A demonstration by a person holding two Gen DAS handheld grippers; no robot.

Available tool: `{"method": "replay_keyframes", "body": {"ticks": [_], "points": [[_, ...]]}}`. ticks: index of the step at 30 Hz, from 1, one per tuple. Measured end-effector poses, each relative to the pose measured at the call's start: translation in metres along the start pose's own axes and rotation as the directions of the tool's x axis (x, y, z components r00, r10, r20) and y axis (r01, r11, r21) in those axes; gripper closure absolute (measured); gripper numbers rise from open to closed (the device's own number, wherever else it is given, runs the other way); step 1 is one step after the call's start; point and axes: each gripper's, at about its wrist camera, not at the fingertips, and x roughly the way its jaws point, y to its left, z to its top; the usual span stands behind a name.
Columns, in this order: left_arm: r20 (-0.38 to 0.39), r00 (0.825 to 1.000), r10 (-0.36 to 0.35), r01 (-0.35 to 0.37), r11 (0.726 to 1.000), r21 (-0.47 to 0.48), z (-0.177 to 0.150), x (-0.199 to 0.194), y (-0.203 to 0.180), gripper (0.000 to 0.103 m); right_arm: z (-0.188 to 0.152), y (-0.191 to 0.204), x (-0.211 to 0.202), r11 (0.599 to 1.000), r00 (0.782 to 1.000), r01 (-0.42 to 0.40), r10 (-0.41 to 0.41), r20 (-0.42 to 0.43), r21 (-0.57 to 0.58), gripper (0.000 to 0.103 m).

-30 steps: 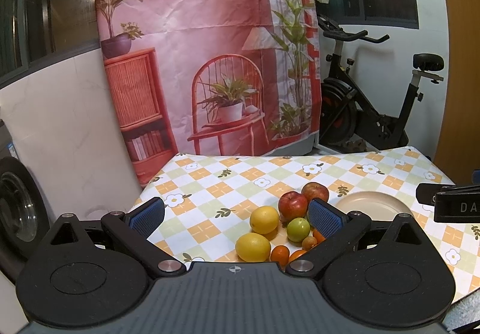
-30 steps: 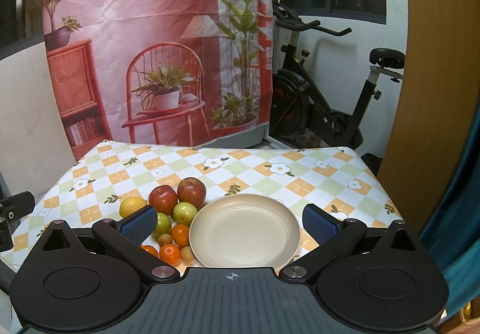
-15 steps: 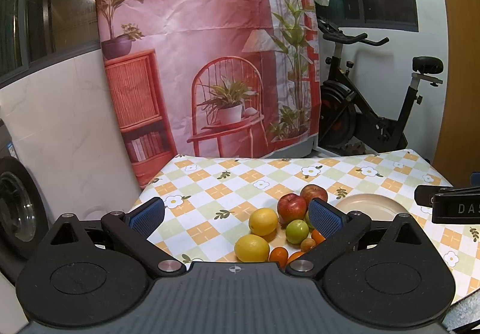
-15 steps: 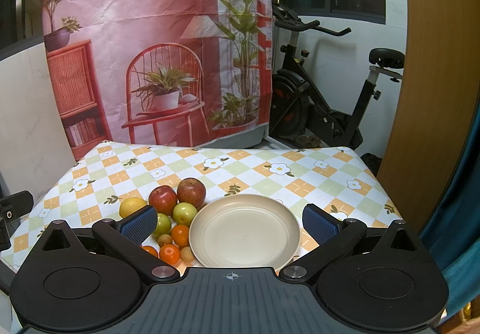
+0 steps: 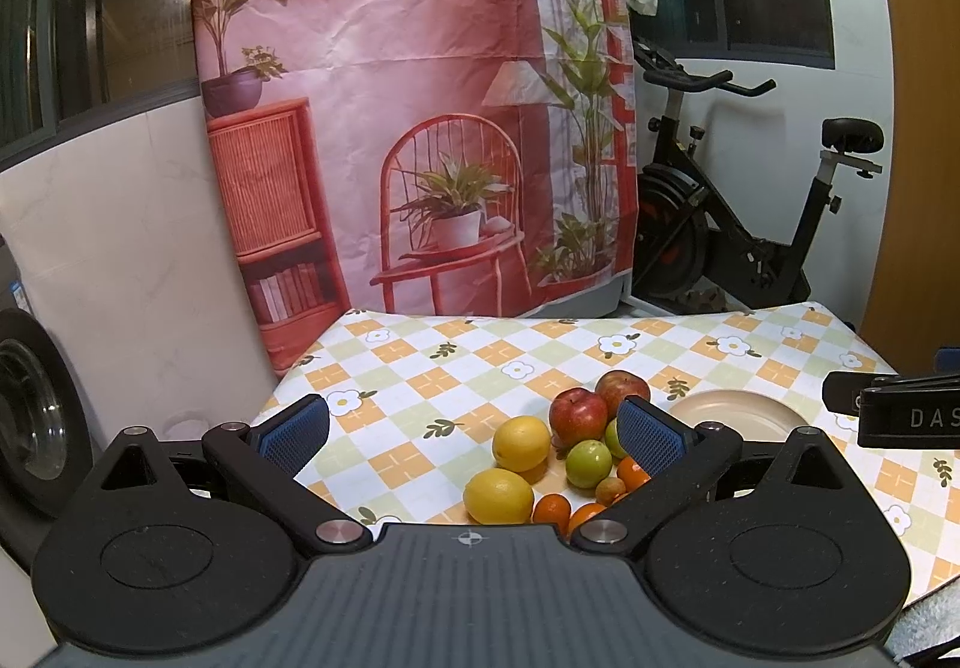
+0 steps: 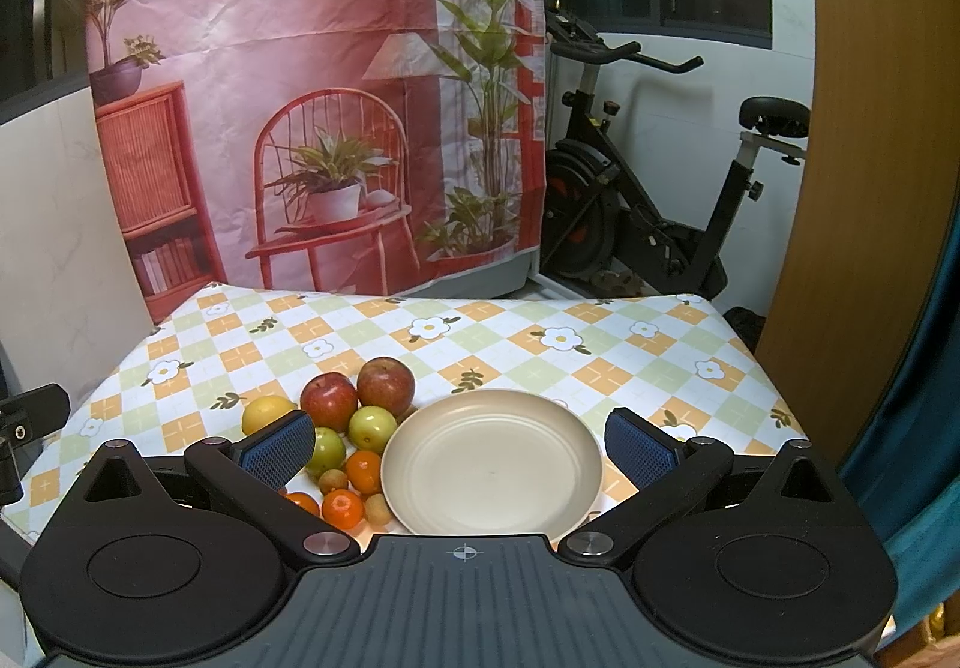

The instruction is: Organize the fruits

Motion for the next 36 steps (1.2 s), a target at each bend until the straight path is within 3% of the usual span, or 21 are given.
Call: {"method": "replay_keyframes", "body": {"ticks": [14,21,25,28,31,33,36], "points": [[-0.002,1.0,-0.001,0.001,1.0,-0.001,0.0,0.0,0.0,0.0,0.005,0.002,-0.003,1.0,1.0,0.0,0.0,0.004,0.003,0.0],[-0.039,0.999,-0.008,0.006,0.999,-0.038,0.001,0.01,0.007,0.0,0.012,0.003,0.0,0.999,1.0,-0.031,0.031,0.002,0.023,0.0],[-0.03,1.0,-0.007,0.005,0.999,-0.05,0.001,0.027,0.02,0.001,0.026,-0.007,0.011,0.995,0.991,-0.098,0.097,0.089,0.002,0.0],[-0.003,1.0,0.023,-0.023,0.998,-0.051,0.004,0.041,0.031,0.004,0.036,-0.015,0.03,0.996,0.981,-0.083,0.078,0.176,0.02,0.0],[-0.026,0.999,0.037,-0.039,0.996,-0.083,0.005,0.064,0.042,0.009,0.036,-0.025,0.053,0.993,0.971,-0.109,0.097,0.219,0.041,0.0],[-0.052,0.998,0.043,-0.048,0.994,-0.099,0.004,0.078,0.044,0.01,0.034,-0.03,0.075,0.989,0.976,-0.138,0.125,0.179,0.06,0.0],[-0.079,0.997,0.013,-0.022,0.993,-0.115,0.0,0.099,0.049,0.021,0.022,-0.031,0.114,0.973,0.979,-0.194,0.183,0.094,0.121,0.0]]}}
